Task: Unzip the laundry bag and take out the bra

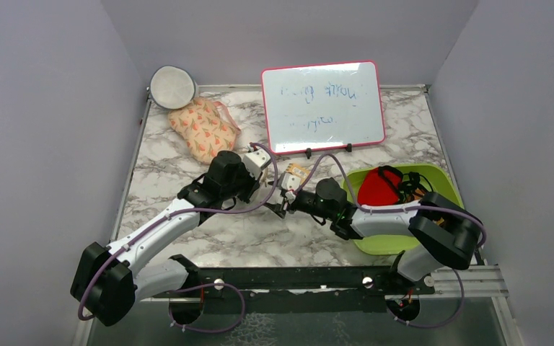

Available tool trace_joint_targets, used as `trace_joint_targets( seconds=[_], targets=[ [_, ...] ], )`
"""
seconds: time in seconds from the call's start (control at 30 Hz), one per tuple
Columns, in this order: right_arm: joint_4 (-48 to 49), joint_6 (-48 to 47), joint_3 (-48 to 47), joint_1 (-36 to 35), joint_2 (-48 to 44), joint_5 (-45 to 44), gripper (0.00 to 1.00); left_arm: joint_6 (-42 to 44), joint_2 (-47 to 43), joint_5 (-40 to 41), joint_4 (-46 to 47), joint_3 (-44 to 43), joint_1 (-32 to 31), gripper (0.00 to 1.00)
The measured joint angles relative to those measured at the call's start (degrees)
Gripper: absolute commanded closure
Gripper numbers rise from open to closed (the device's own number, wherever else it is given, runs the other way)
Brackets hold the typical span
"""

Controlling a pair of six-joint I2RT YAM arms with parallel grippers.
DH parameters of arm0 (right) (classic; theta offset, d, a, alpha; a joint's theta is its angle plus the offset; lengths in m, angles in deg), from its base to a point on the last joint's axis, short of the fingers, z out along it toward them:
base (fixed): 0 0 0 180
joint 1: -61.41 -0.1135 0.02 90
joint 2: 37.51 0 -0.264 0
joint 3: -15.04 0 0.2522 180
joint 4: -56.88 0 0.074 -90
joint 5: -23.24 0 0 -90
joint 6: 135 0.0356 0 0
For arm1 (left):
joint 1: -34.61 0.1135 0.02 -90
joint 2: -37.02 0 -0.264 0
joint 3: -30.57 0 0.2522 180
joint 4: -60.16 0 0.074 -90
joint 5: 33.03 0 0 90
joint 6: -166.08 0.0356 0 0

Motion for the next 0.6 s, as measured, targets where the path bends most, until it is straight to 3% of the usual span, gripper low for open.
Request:
trace_joint_targets(
  seconds=[0.13, 0.6],
  targets=[
    [4.9, -0.9, 0.4, 0.0, 2.1, -0.5, 0.52, 0.1, 0.0, 0.0, 0.0, 0.0, 0.0, 1.0],
    [11.6, 0.9, 0.2, 0.0, 7.3, -9.8, 0.5, 0.4, 0.0, 0.0, 0.0, 0.0, 0.0, 1.0]
  ],
)
